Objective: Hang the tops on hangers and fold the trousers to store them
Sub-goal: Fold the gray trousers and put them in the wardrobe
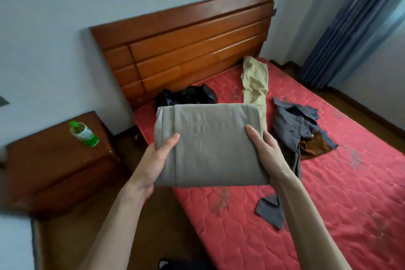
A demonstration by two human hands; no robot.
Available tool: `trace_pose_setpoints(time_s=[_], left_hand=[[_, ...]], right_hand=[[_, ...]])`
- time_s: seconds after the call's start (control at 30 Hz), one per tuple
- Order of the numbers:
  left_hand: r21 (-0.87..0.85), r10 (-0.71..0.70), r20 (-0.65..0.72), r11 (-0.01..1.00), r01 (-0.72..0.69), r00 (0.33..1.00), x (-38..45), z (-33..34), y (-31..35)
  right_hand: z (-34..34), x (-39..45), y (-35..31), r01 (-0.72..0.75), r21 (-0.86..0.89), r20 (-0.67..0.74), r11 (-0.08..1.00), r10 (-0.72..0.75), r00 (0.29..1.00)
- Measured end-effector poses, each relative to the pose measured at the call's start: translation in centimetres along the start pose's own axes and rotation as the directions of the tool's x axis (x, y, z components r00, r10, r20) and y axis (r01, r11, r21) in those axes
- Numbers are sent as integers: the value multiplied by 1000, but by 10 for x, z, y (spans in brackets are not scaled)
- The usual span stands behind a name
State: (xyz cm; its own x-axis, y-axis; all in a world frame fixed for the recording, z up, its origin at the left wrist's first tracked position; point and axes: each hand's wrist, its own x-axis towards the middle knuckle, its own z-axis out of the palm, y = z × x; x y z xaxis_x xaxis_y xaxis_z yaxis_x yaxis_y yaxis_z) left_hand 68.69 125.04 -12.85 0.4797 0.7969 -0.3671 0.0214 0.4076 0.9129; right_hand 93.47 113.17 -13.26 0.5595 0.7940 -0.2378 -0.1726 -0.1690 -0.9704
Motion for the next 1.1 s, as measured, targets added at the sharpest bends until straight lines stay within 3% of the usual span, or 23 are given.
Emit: trace_pose_setpoints(time_s=[0.27, 0.43, 0.7, 0.93, 1.1], left_hand=[[-69, 127, -256, 986, -149, 958, -8, -141, 43], [-98, 153, -459, 970, -221, 875, -14, -205, 52], [-86, 139, -649, 963, -254, 748, -14, -296, 62], [-78, 107, -791, 959, -273, 602, 8, -363, 84], [-86, 45, -880, 964, -251, 473, 20, -397, 100]], right_hand=[[167, 39, -24, 37, -29, 246, 999, -28, 969], [254, 56, -29, 26, -52, 393, 998, -4, 919], [380, 100, -23, -31, -100, 586, 994, 84, 806], [495, 157, -27, -66, -151, 728, 986, 156, 667], [553, 195, -36, -241, -236, 836, 941, 323, 443]])
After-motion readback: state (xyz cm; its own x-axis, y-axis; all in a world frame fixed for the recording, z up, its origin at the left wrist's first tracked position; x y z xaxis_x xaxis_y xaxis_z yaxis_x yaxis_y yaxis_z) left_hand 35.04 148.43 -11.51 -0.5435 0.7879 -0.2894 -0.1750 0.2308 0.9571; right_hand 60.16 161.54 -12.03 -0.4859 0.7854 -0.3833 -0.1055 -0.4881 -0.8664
